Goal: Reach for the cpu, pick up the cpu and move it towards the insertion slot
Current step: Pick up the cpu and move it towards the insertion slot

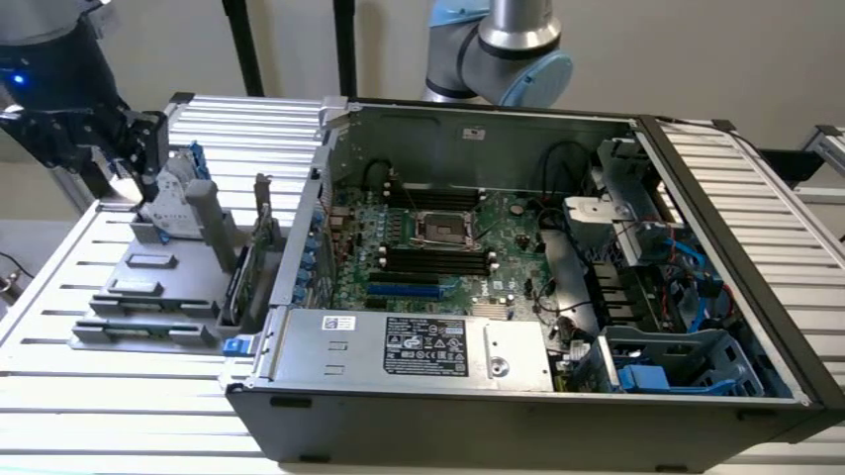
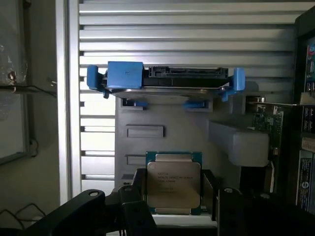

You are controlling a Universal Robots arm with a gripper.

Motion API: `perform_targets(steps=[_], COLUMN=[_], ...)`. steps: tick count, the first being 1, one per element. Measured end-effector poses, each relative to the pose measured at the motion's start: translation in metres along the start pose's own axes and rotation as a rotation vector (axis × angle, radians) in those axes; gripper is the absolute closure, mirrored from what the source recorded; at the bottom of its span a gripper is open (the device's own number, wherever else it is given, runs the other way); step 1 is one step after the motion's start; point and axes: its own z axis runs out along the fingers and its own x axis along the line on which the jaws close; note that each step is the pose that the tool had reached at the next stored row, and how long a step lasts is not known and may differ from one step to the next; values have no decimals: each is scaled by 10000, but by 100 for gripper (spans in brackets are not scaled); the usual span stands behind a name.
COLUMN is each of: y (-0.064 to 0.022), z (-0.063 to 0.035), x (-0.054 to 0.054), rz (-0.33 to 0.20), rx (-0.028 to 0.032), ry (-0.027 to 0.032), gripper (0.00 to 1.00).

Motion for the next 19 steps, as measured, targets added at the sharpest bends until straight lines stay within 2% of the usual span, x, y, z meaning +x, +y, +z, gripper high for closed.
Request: perform_targets(steps=[8, 19], y=[6, 12], z=[-266, -448], x=[-360, -855], rz=[-3, -7], rx=[-138, -350], ry=[12, 16], gripper=[45, 45])
